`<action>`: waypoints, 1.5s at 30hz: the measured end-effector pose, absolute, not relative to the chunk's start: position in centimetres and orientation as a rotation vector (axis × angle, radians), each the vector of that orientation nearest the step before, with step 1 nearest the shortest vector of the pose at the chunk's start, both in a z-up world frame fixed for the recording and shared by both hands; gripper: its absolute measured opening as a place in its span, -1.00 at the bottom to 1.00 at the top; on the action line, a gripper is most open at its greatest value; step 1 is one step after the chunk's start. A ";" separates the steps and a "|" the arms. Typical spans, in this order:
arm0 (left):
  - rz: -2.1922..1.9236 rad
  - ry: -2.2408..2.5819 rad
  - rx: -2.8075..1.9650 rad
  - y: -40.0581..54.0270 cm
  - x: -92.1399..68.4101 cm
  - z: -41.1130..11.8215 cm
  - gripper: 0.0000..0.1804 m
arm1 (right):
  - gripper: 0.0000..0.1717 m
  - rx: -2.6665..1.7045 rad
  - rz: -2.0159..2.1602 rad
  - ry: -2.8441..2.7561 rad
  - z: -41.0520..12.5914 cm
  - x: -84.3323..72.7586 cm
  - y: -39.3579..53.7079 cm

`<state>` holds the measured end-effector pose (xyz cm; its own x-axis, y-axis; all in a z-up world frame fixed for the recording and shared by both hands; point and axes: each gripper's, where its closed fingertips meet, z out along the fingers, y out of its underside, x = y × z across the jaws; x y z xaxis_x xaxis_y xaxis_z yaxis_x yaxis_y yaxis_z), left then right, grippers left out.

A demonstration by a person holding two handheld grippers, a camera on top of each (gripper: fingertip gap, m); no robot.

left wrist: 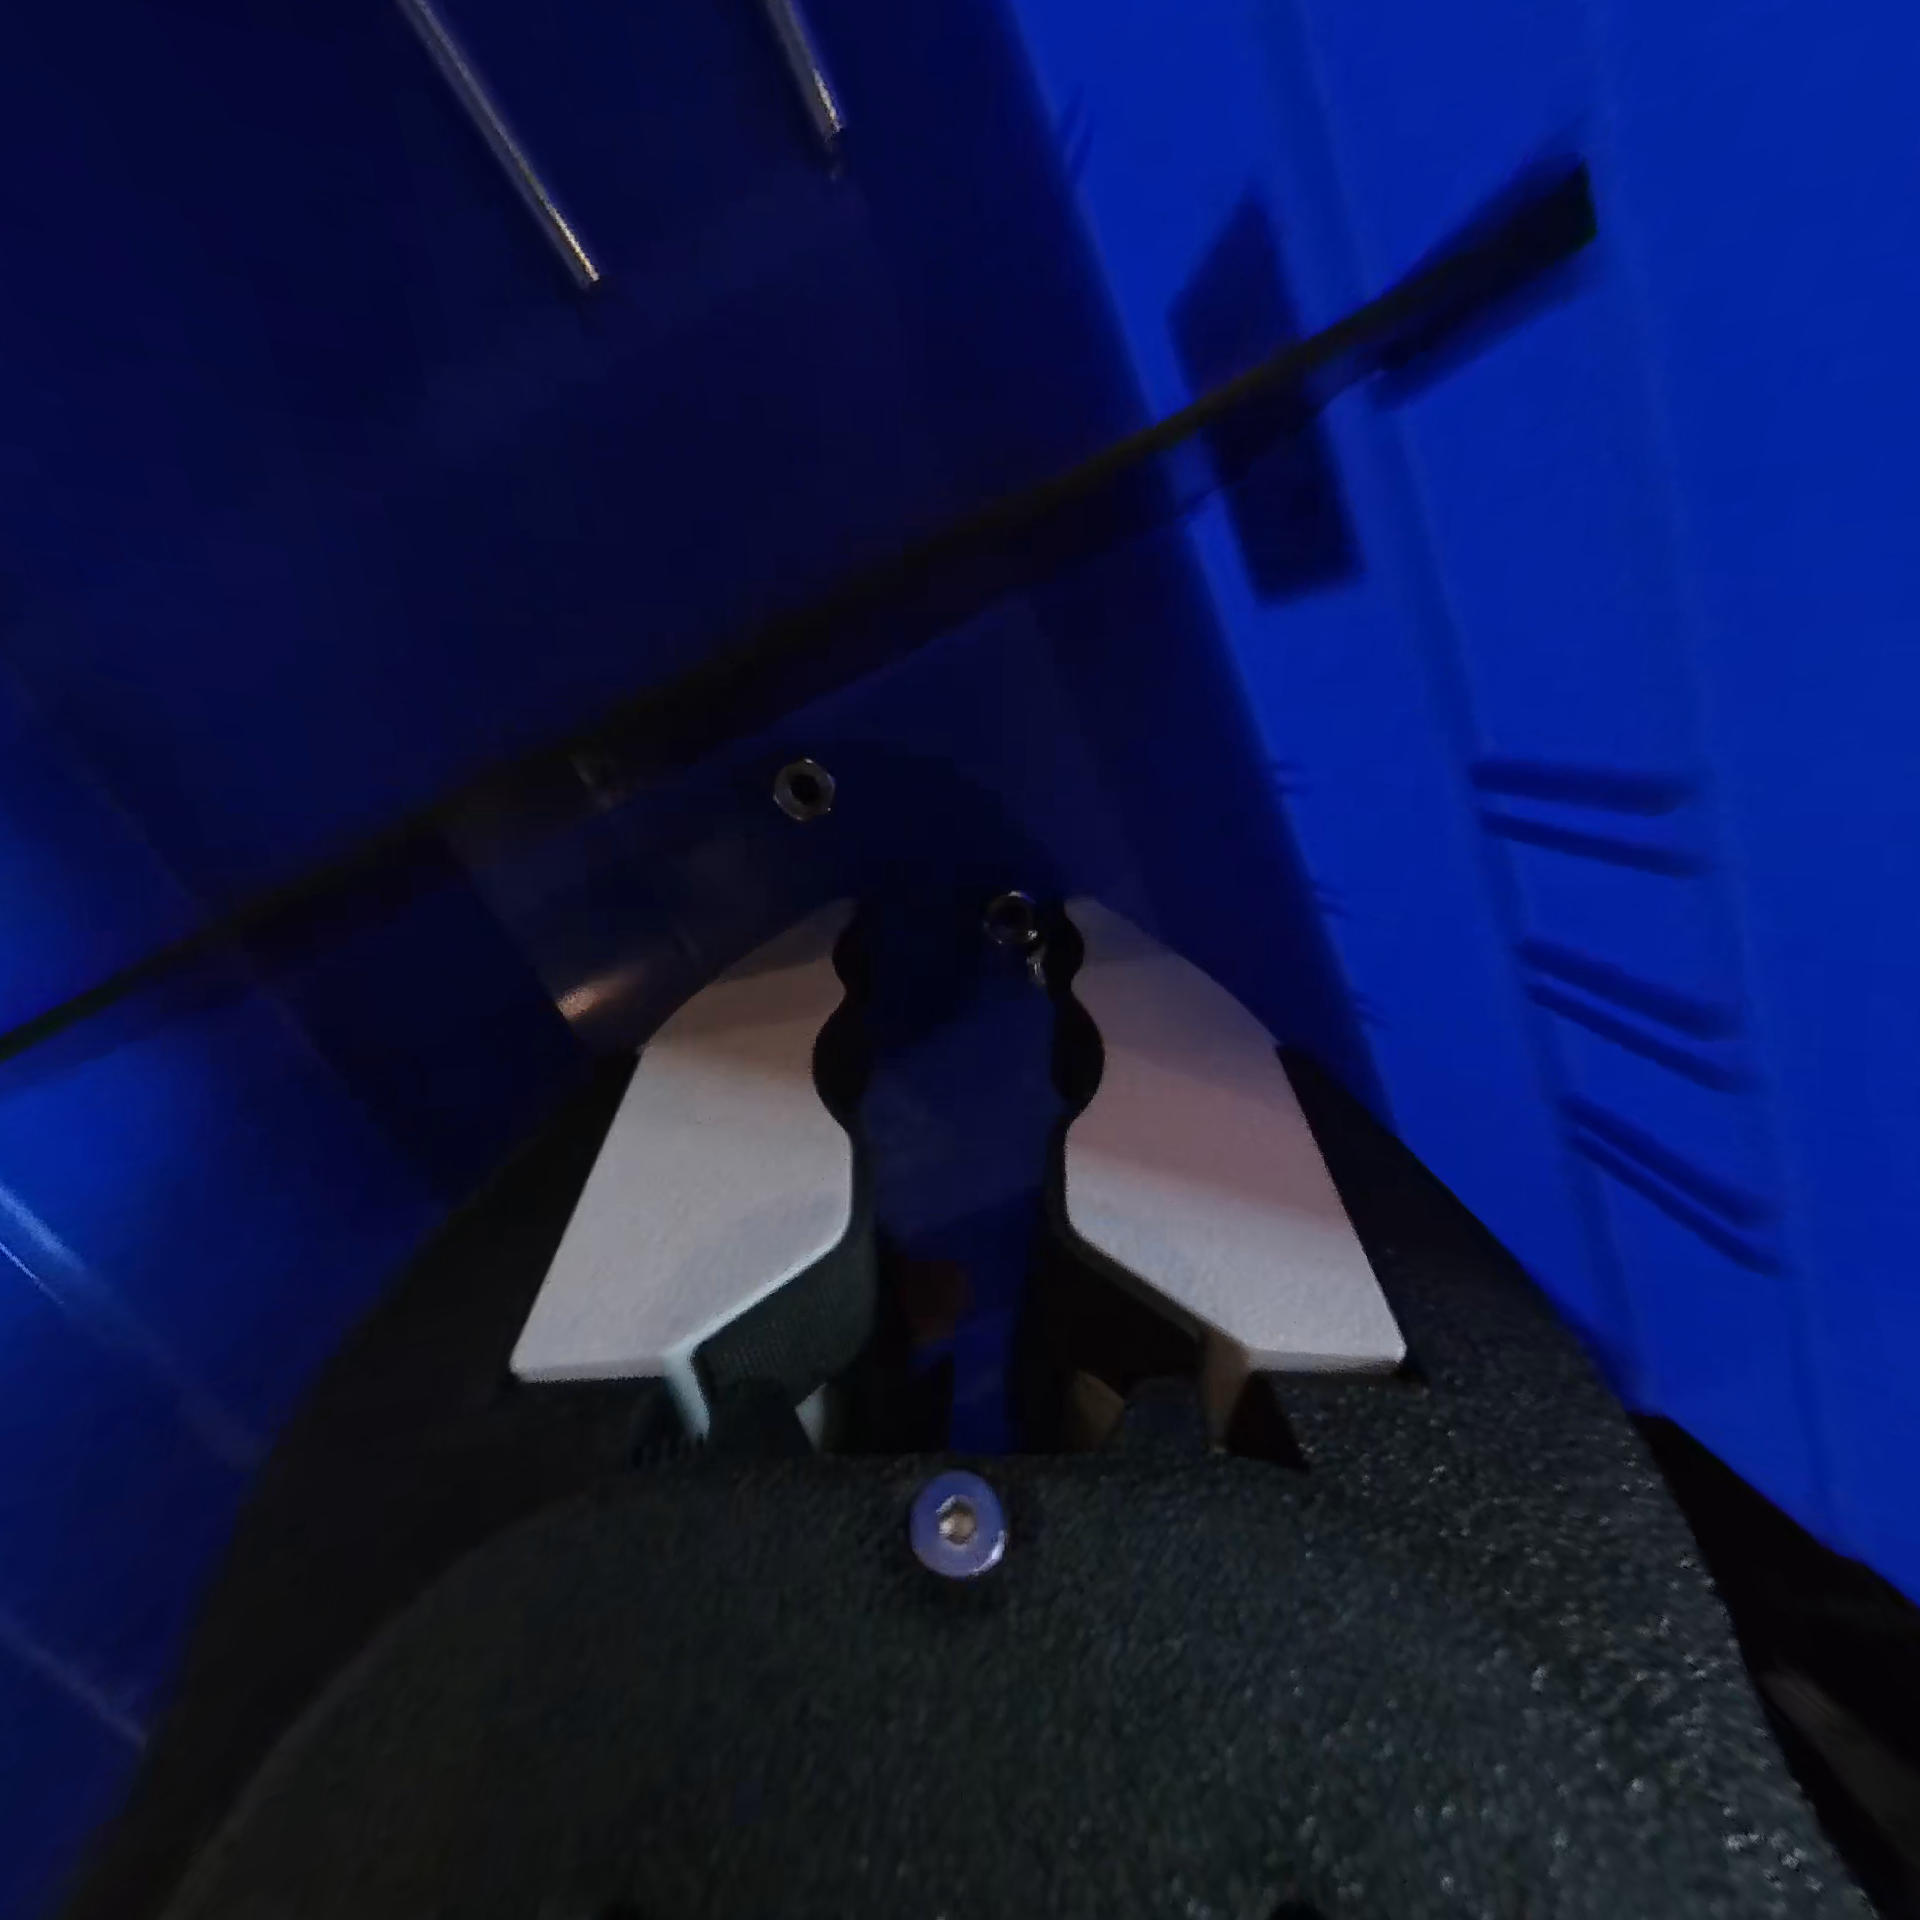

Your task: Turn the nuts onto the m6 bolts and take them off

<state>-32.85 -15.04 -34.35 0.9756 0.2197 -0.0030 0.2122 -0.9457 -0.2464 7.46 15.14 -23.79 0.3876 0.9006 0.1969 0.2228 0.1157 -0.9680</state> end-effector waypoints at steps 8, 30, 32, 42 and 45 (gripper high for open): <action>0.024 -0.341 -2.892 -14.9 -32.5 -34.4 -0.78 | -0.27 -1.388 0.688 -1.096 -23.6 7.4 15.0; 0.059 -0.270 -2.884 -15.2 -32.5 -33.5 -0.89 | -0.26 -1.384 0.693 -1.091 -23.5 7.5 15.0; 0.104 -0.266 -2.863 -15.2 -32.8 -32.2 -0.89 | -0.26 -1.385 0.692 -1.092 -23.5 7.4 15.0; 0.061 0.178 -2.584 -10.0 -23.4 -22.7 -0.90 | -0.27 -1.377 0.689 -1.121 -23.7 7.1 14.5; -0.054 0.432 -2.516 -7.4 -16.7 -22.5 -0.90 | -0.27 -1.373 0.688 -1.136 -23.8 6.9 14.3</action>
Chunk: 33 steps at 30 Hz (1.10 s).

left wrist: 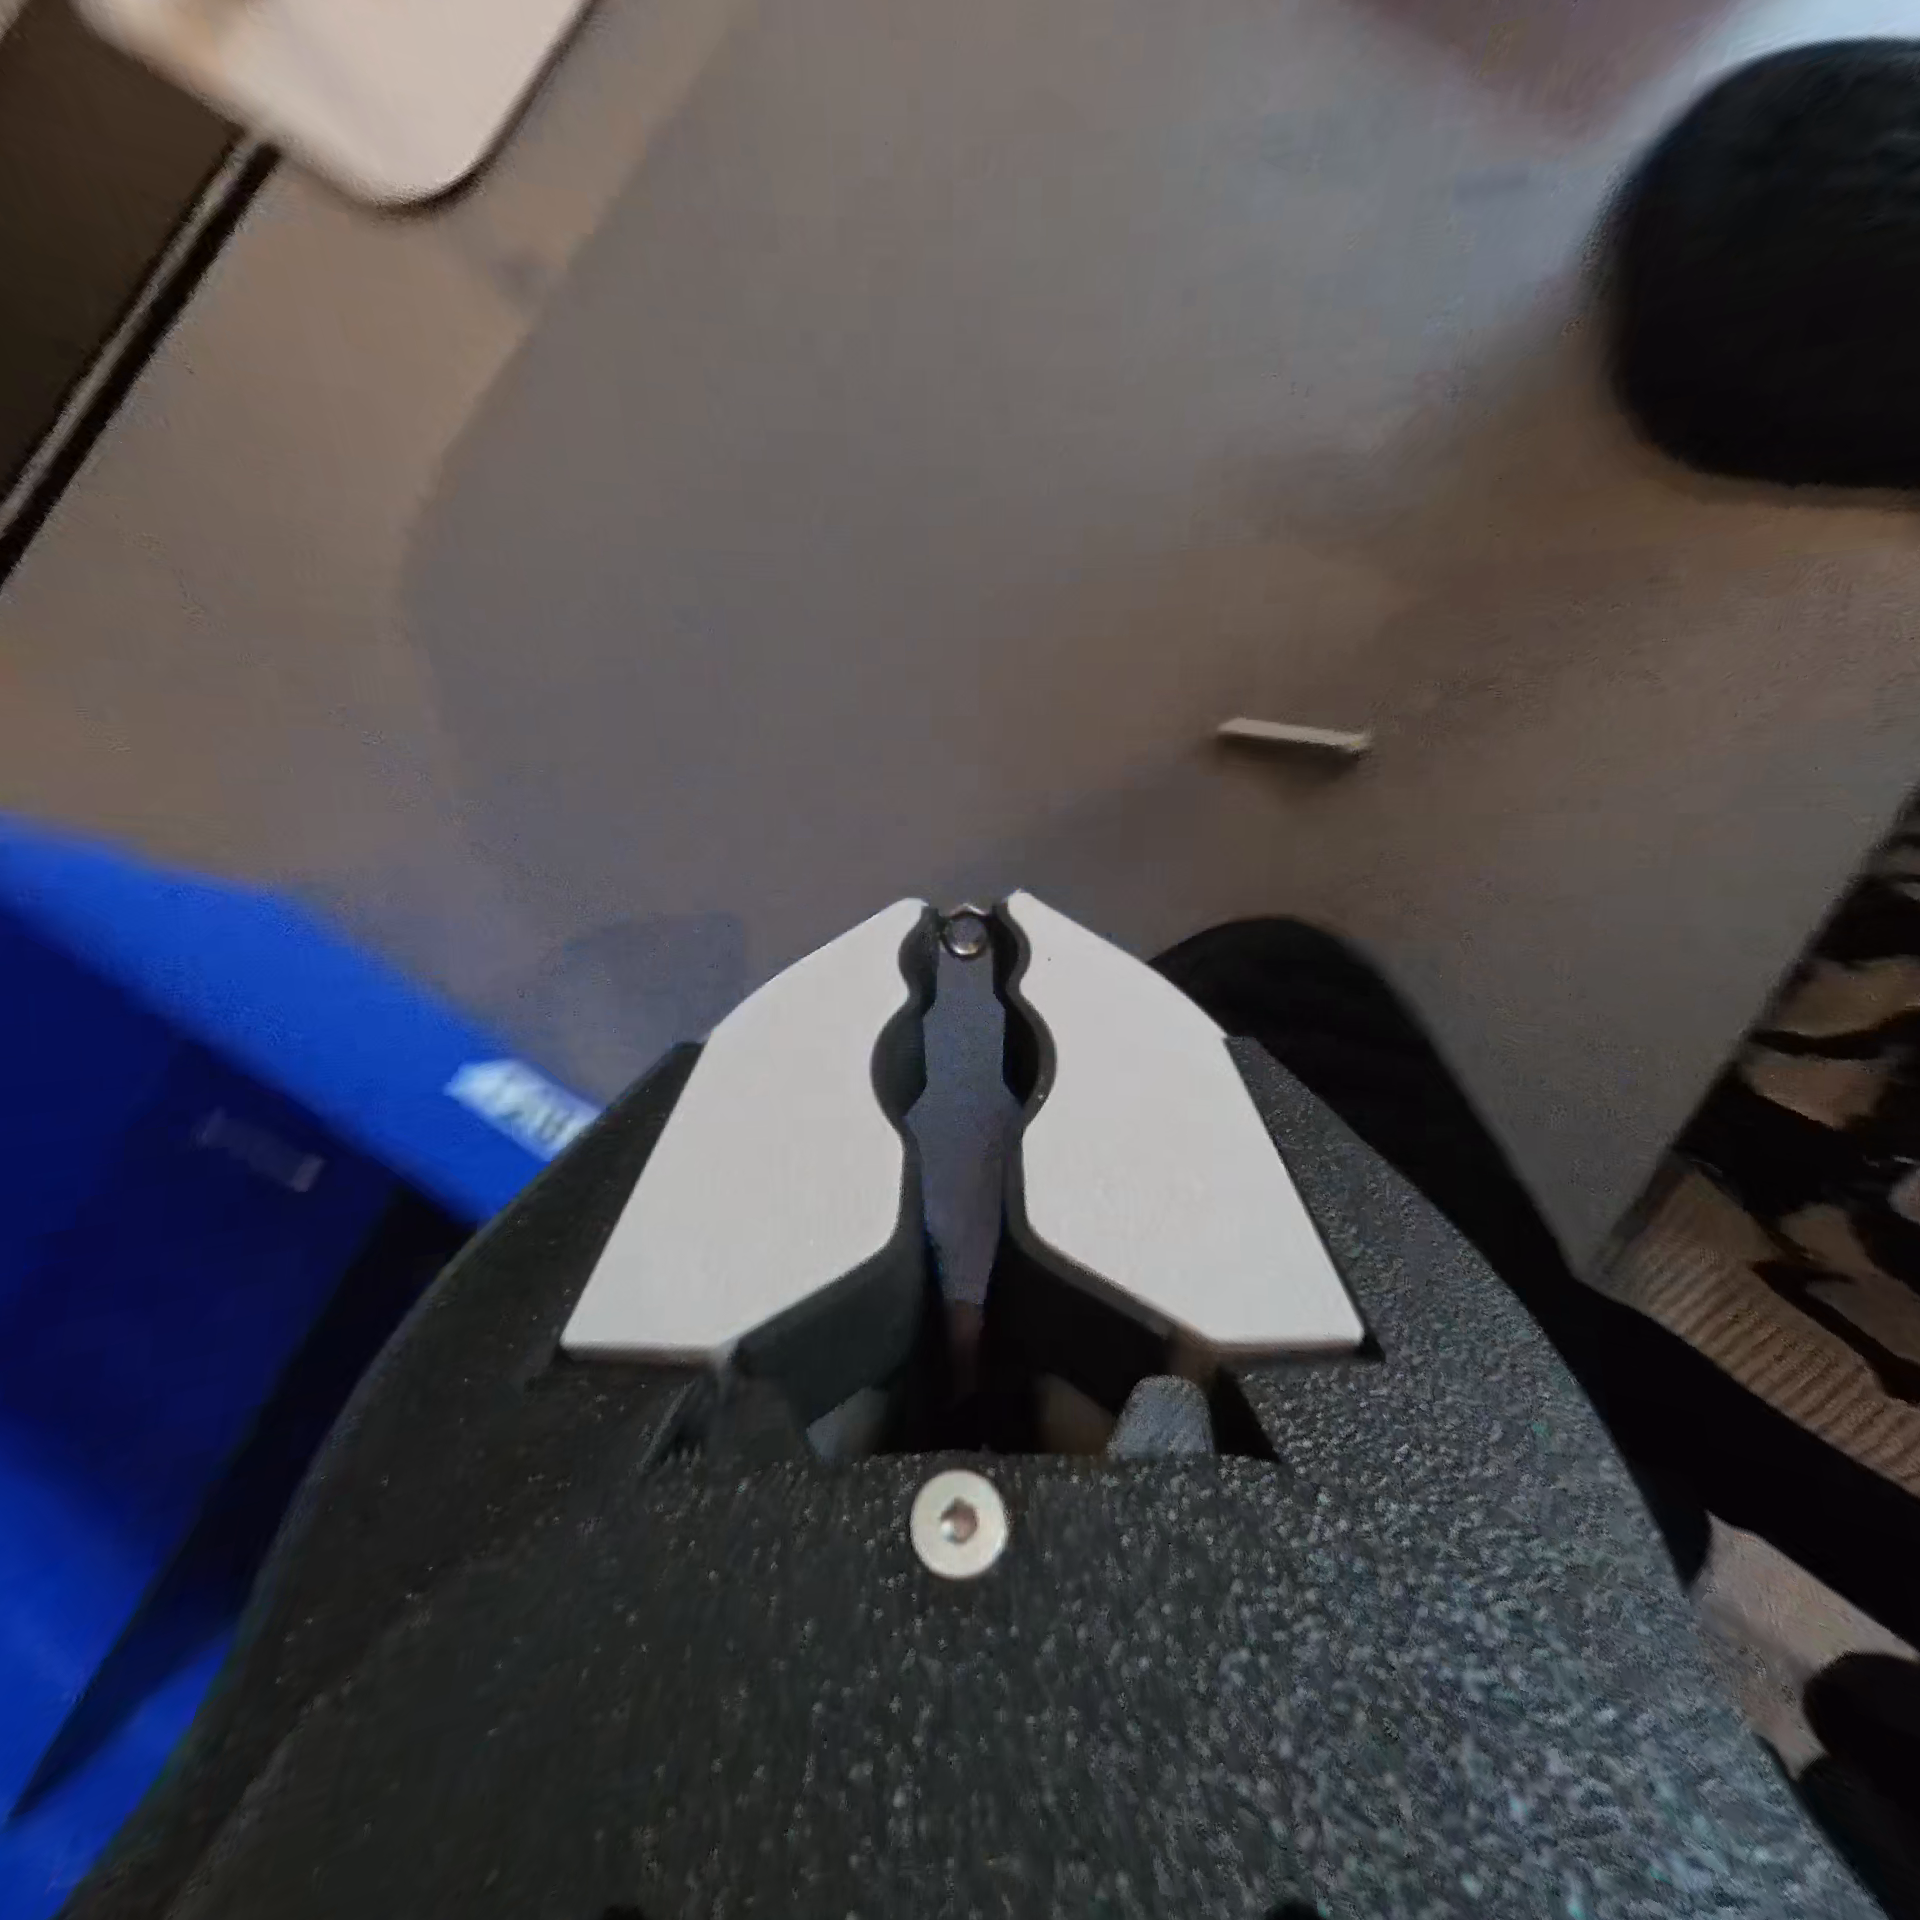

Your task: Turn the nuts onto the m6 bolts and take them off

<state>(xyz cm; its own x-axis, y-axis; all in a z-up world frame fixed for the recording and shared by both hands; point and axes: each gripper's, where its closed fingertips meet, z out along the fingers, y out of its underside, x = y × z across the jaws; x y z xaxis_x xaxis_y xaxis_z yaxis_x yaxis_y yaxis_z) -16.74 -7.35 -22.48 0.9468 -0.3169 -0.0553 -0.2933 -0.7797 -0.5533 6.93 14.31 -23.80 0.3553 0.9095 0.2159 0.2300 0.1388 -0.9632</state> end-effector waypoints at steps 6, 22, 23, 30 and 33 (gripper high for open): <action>-0.278 0.820 -2.486 -3.5 -4.9 -26.8 -0.89 | -0.27 -1.372 0.691 -1.149 -24.0 6.8 14.1; -0.175 1.016 -2.680 -1.6 -1.5 -34.4 -0.89 | -0.27 -1.366 0.685 -1.150 -23.8 6.8 14.1; -0.172 1.020 -2.681 -1.5 -1.5 -34.5 -0.89 | -0.27 -1.366 0.683 -1.150 -23.8 6.8 14.1; -0.176 1.037 -2.673 -1.6 -1.0 -34.9 -0.87 | -0.27 -1.370 0.683 -1.151 -23.9 6.9 14.2; -0.175 1.018 -2.672 -1.7 -1.1 -34.8 -0.75 | -0.27 -1.369 0.682 -1.150 -23.9 6.9 14.2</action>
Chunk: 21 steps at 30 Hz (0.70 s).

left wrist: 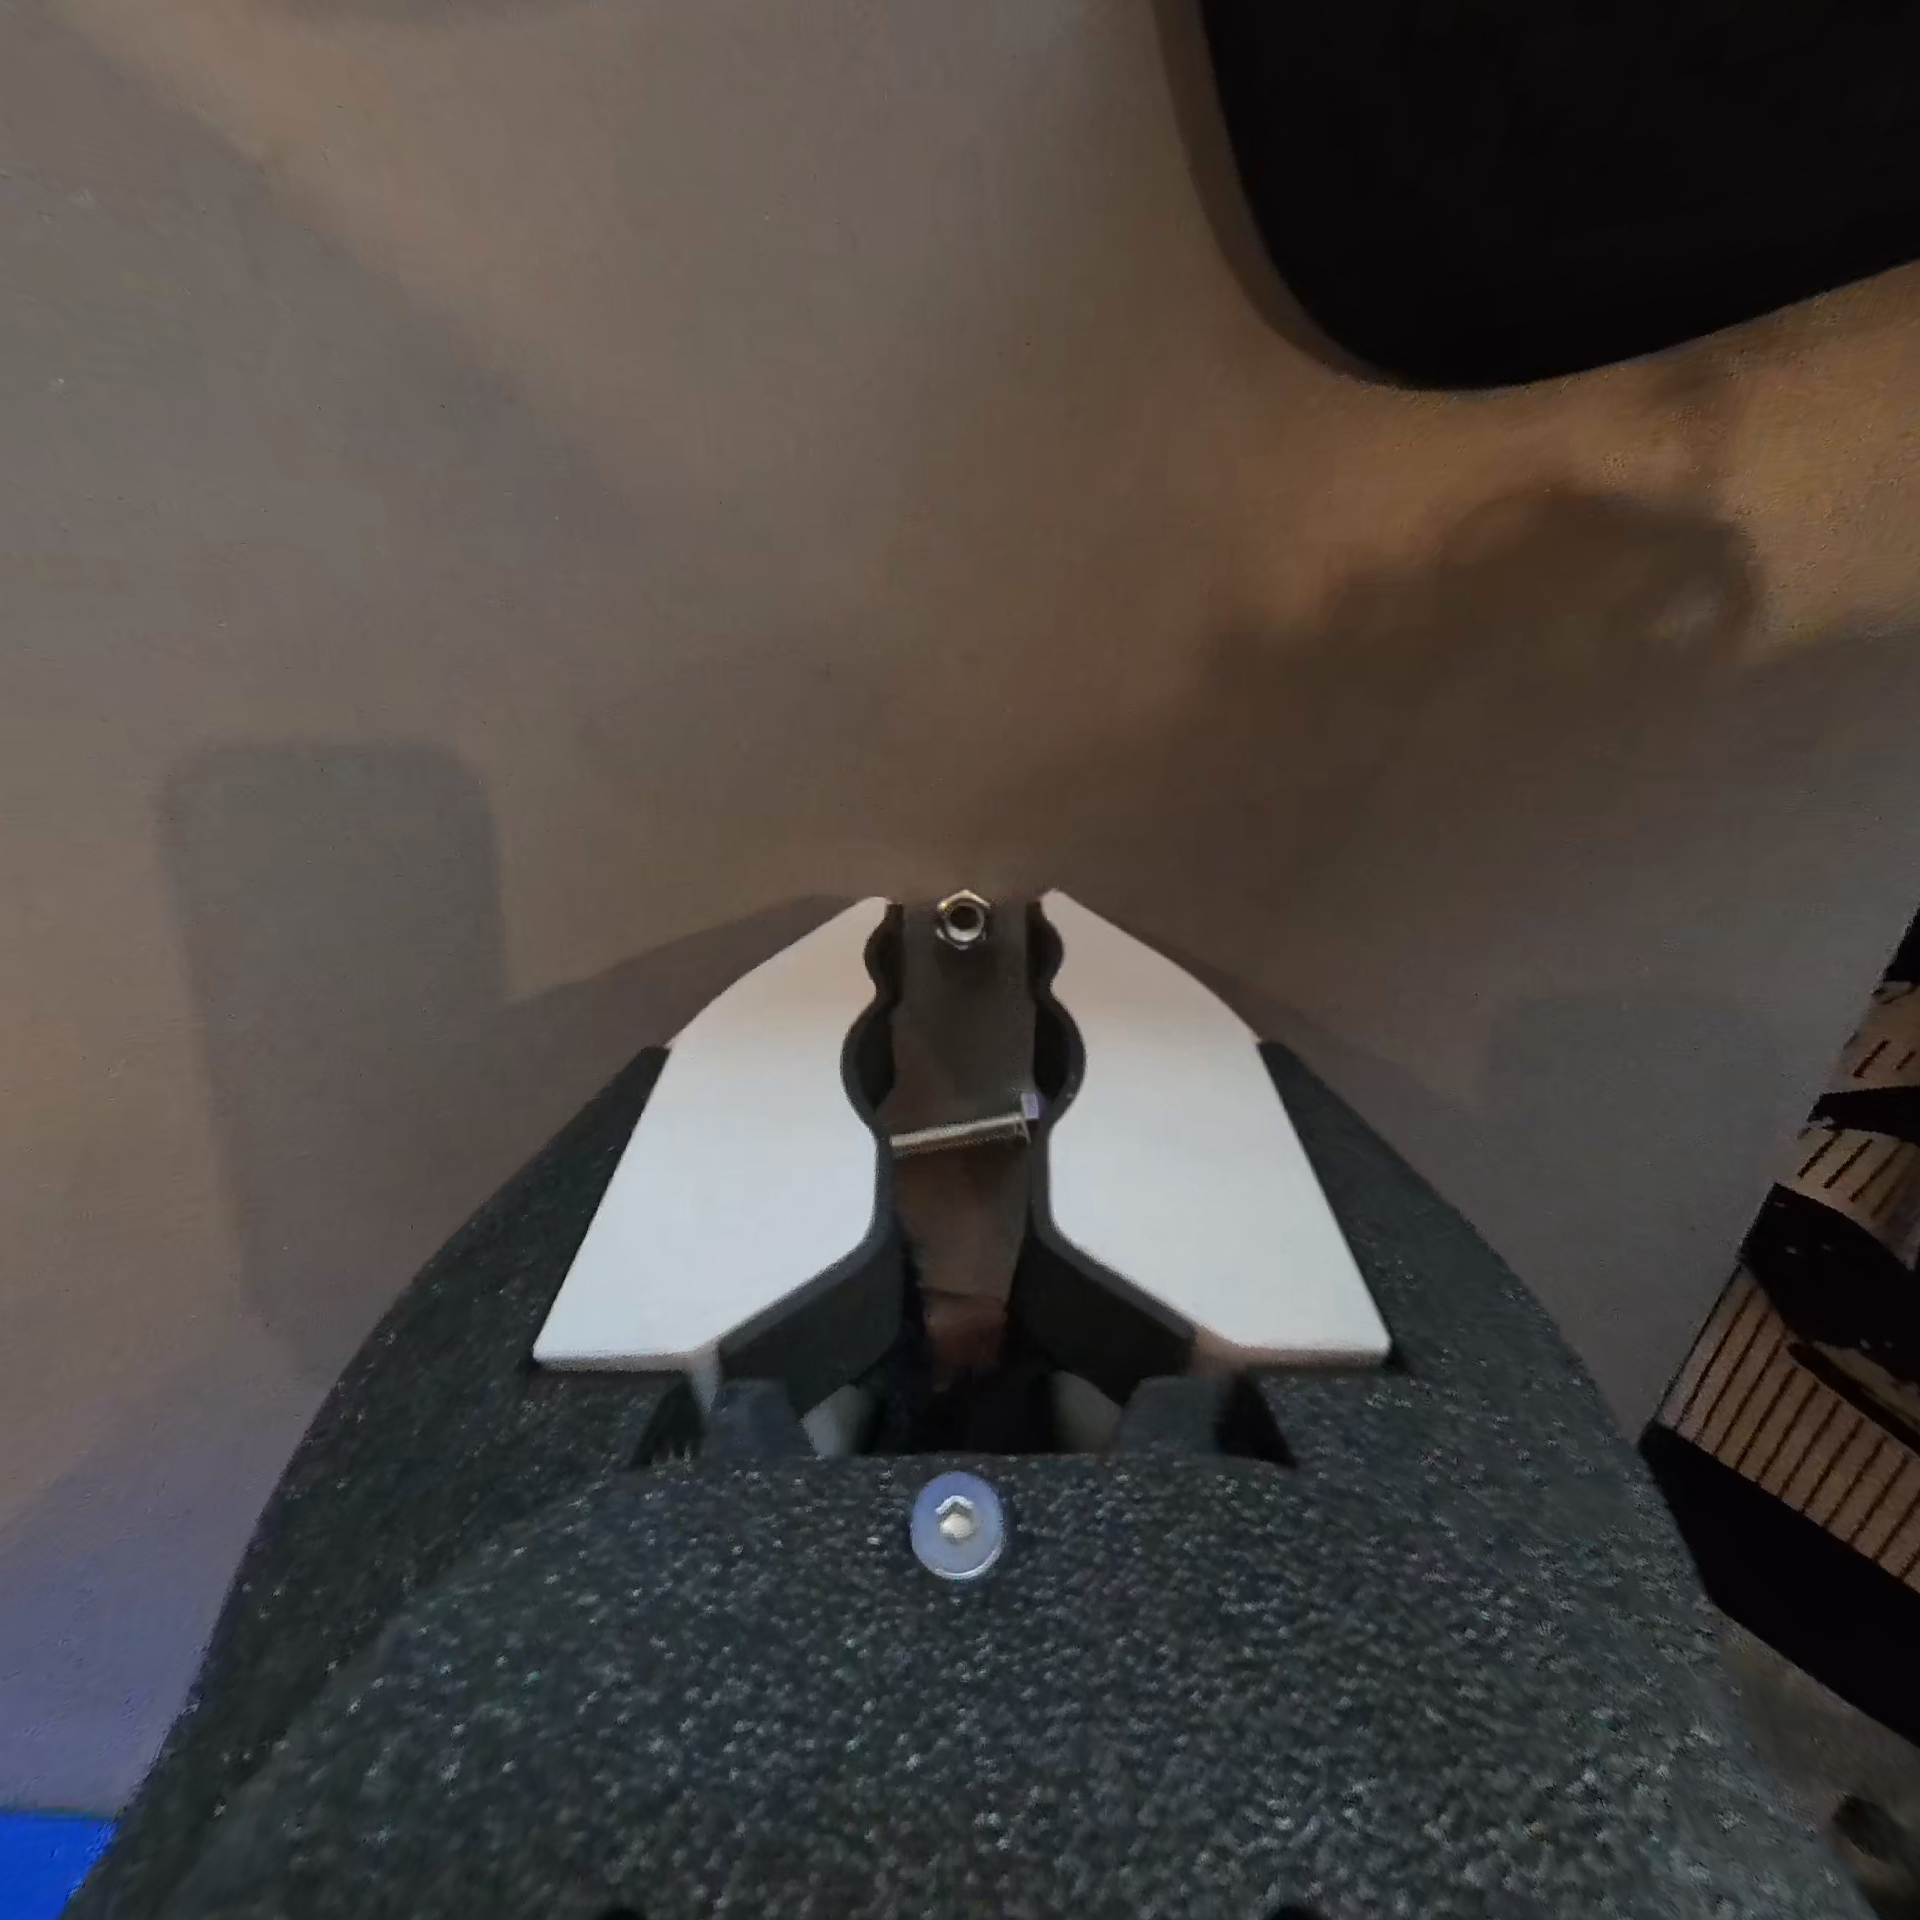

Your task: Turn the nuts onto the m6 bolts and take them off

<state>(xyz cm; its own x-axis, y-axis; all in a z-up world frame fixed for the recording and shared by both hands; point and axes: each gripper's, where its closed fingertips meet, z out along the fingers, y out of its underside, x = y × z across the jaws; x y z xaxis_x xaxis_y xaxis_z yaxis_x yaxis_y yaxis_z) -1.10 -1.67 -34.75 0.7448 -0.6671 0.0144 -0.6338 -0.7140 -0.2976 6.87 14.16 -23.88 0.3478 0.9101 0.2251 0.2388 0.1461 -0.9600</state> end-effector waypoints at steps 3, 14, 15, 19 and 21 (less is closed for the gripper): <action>-0.179 0.981 -2.653 -1.8 -1.2 -34.1 -0.53 | -0.27 -1.371 0.682 -1.152 -23.9 6.9 14.2; -0.011 0.660 -2.621 -4.7 -5.2 -31.2 -0.43 | -0.27 -1.356 0.679 -1.153 -23.6 6.9 14.0; -0.015 0.616 -2.619 -5.1 -5.4 -31.1 -0.43 | -0.27 -1.356 0.679 -1.153 -23.6 6.9 14.0; -0.071 0.458 -2.568 -6.4 -5.3 -30.7 -0.46 | -0.27 -1.354 0.682 -1.145 -23.5 7.0 14.0; -0.064 0.400 -2.561 -6.9 -5.2 -31.0 -0.47 | -0.28 -1.354 0.684 -1.142 -23.4 7.0 14.0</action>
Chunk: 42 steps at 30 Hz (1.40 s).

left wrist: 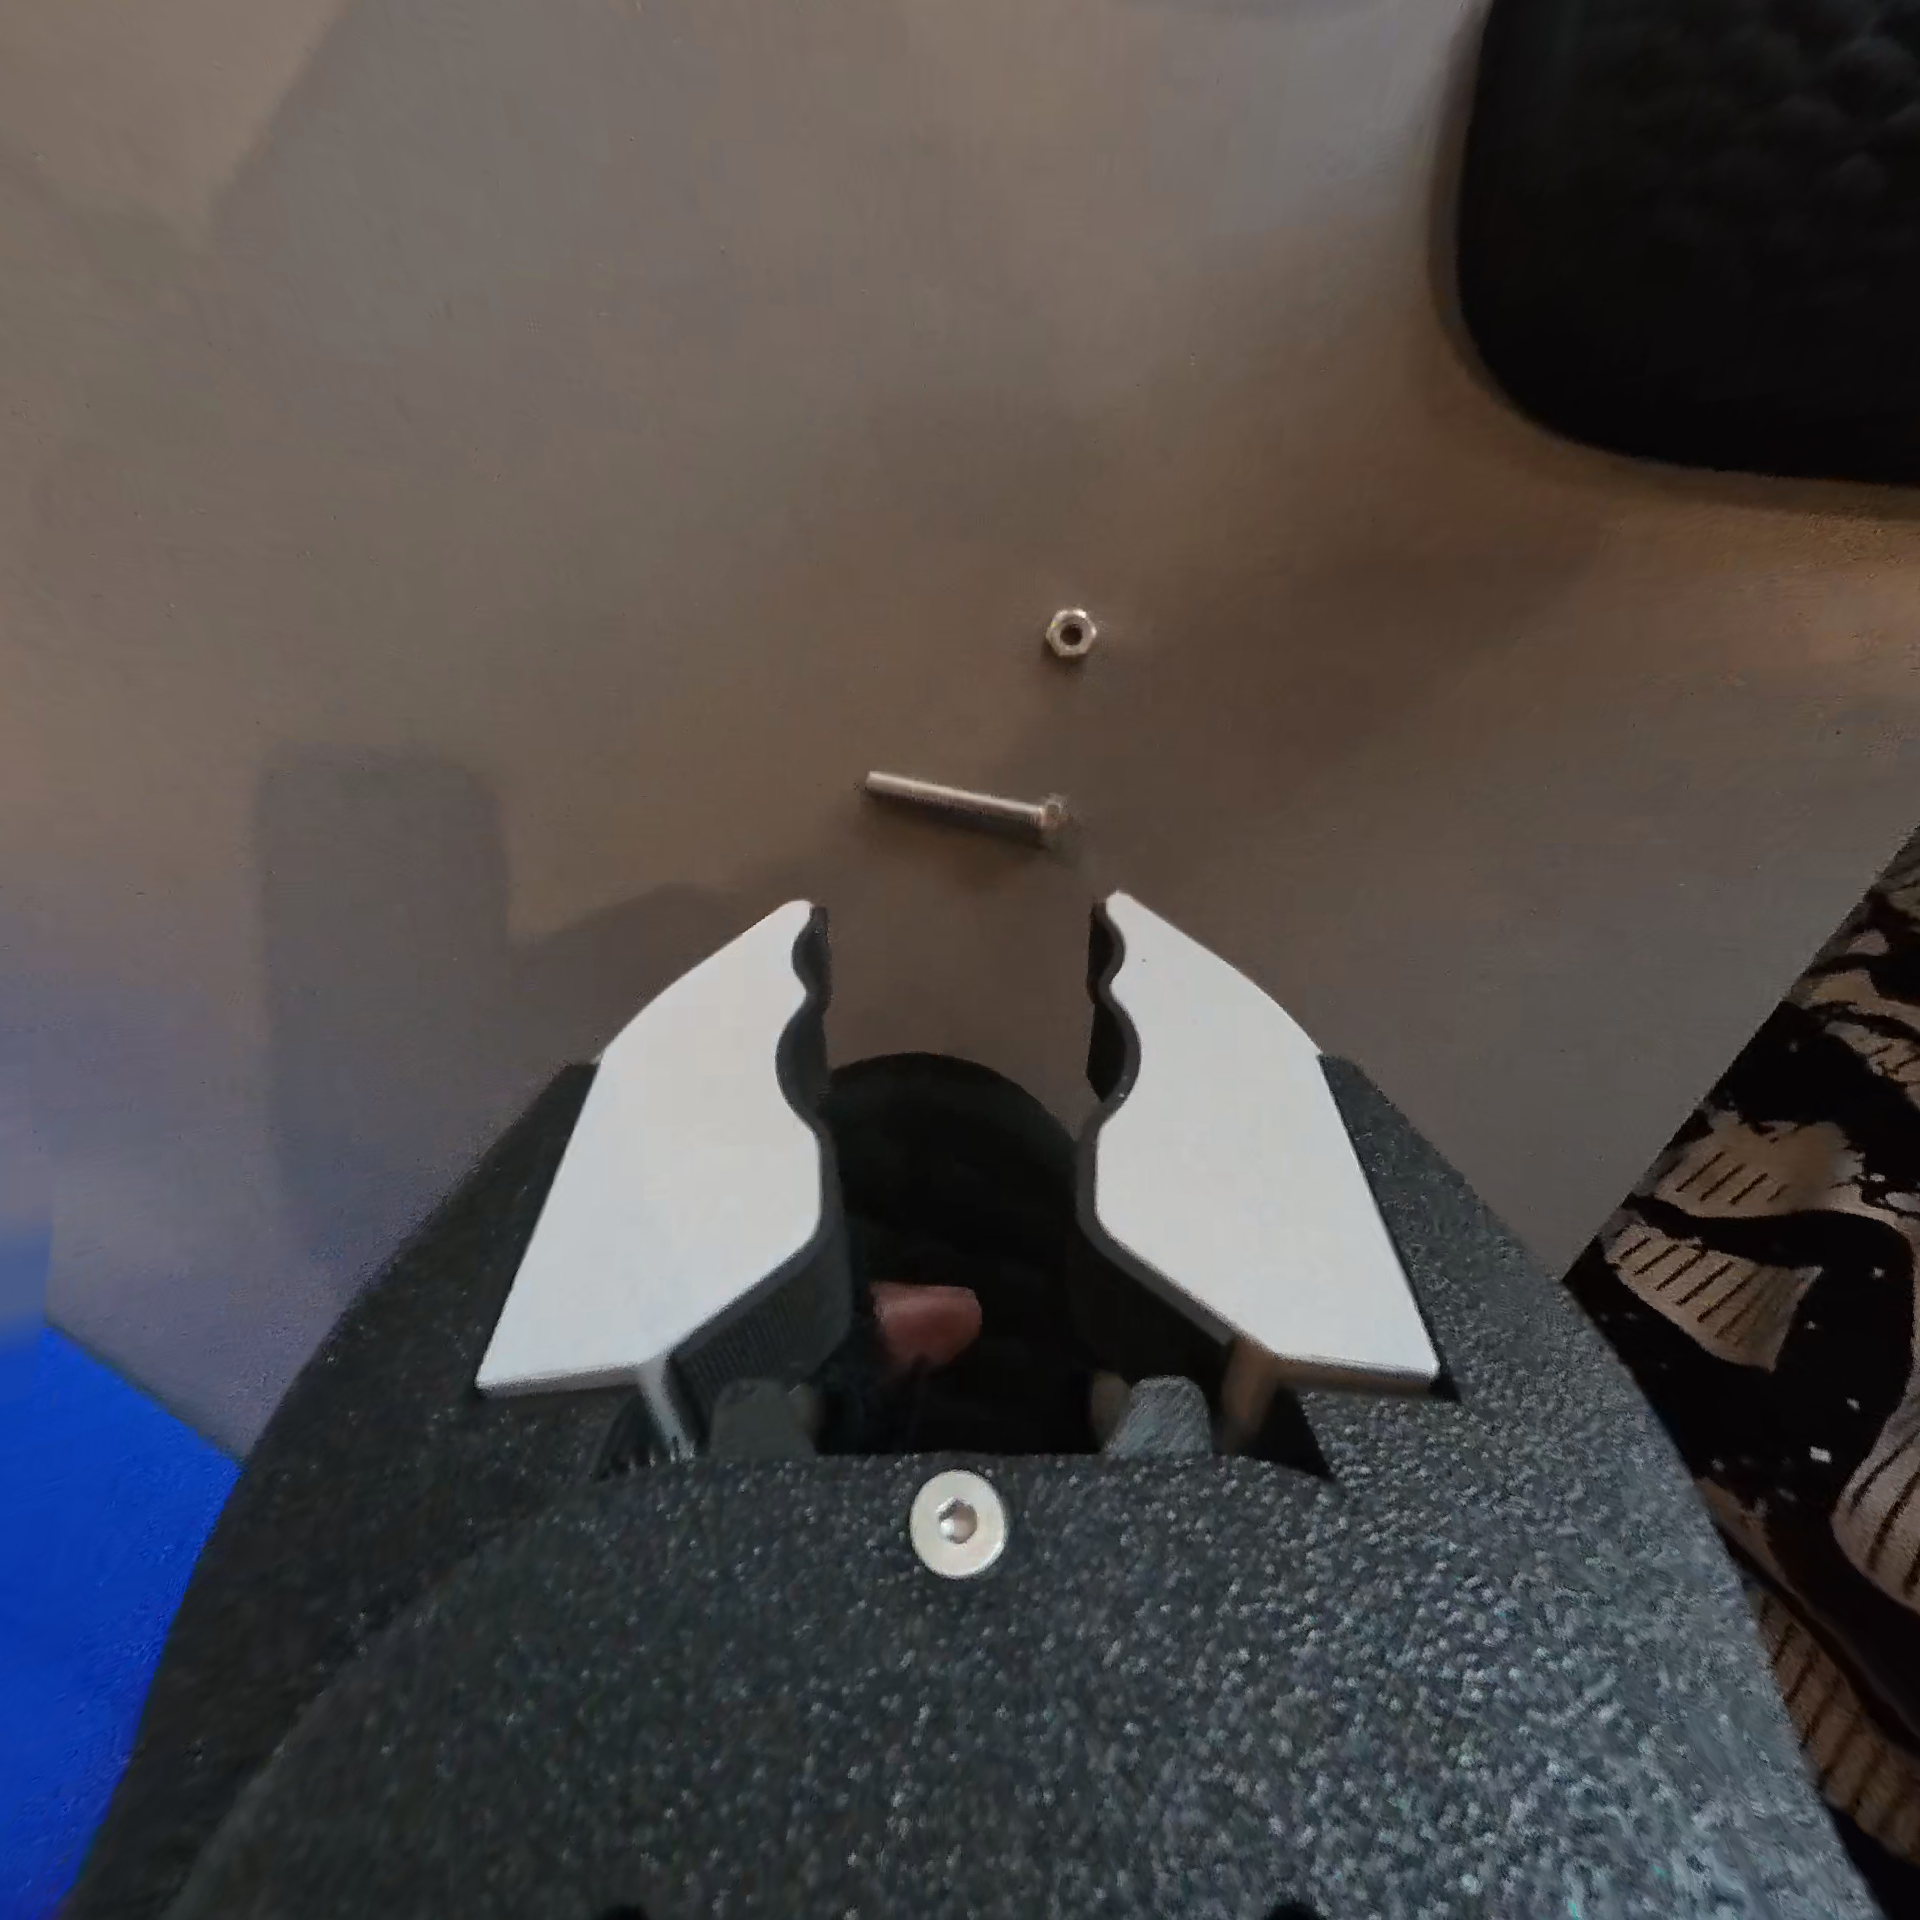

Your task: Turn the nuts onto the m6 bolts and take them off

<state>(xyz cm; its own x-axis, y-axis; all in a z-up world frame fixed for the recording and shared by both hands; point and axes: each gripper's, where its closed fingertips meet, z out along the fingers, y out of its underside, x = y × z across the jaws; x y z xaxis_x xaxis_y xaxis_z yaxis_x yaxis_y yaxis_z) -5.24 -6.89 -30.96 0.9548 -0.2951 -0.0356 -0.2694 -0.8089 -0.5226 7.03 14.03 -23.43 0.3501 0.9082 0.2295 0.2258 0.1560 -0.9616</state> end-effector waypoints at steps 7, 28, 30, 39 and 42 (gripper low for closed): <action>-0.061 0.314 -2.550 -6.5 -3.1 -33.1 -0.50 | -0.28 -1.347 0.682 -1.142 -23.3 7.0 13.9; 0.081 0.189 -2.608 -5.7 -5.1 -34.6 -0.71 | -0.28 -1.342 0.677 -1.150 -23.3 7.0 13.8; 0.085 0.182 -2.604 -5.6 -5.0 -34.7 -0.74 | -0.28 -1.341 0.675 -1.153 -23.4 7.0 13.7; 0.163 0.178 -2.587 -5.3 -5.8 -34.7 -0.89 | -0.28 -1.340 0.670 -1.152 -23.4 7.0 13.7; 0.148 0.203 -2.540 -5.1 -6.1 -34.6 -0.89 | -0.28 -1.339 0.669 -1.159 -23.5 7.0 13.7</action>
<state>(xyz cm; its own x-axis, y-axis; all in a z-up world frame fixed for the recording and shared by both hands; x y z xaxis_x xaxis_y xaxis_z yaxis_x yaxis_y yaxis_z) -6.09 -5.12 -34.64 0.9823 -0.1130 -0.1497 -0.1773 -0.8196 -0.5448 6.96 13.67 -23.47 0.3422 0.9053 0.2518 0.2351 0.1770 -0.9557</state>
